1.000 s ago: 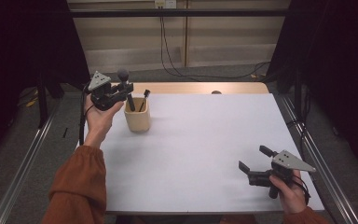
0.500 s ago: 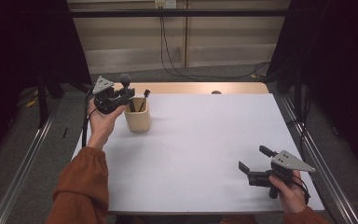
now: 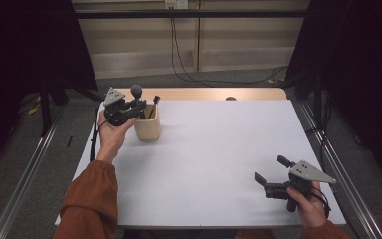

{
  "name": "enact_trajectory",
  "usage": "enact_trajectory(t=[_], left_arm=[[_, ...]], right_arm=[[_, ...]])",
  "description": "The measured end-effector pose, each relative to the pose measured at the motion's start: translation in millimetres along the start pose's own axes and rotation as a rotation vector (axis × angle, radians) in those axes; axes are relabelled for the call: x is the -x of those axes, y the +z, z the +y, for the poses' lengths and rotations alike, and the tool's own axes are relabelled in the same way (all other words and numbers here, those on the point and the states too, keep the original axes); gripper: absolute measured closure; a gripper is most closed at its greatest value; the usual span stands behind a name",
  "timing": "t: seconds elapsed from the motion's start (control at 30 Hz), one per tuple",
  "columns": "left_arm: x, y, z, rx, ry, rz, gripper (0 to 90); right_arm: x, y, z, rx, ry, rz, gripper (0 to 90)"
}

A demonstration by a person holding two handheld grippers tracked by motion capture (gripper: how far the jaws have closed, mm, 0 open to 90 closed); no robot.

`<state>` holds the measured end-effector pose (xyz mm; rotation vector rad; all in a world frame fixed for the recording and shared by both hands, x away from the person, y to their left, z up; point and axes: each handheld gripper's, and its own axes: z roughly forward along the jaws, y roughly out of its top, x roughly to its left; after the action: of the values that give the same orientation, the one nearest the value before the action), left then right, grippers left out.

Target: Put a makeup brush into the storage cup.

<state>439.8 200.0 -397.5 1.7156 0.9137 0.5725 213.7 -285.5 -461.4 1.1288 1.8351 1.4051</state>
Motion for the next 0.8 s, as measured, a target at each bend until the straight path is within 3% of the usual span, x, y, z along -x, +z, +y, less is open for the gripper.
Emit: enact_trajectory(t=[0.8], left_arm=[[-3.1, 5.2, -11.4, -0.035, -0.008, 0.006, 70.7]], right_arm=[[-0.9, 0.4, -0.5, -0.003, 0.003, 0.004, 0.0]])
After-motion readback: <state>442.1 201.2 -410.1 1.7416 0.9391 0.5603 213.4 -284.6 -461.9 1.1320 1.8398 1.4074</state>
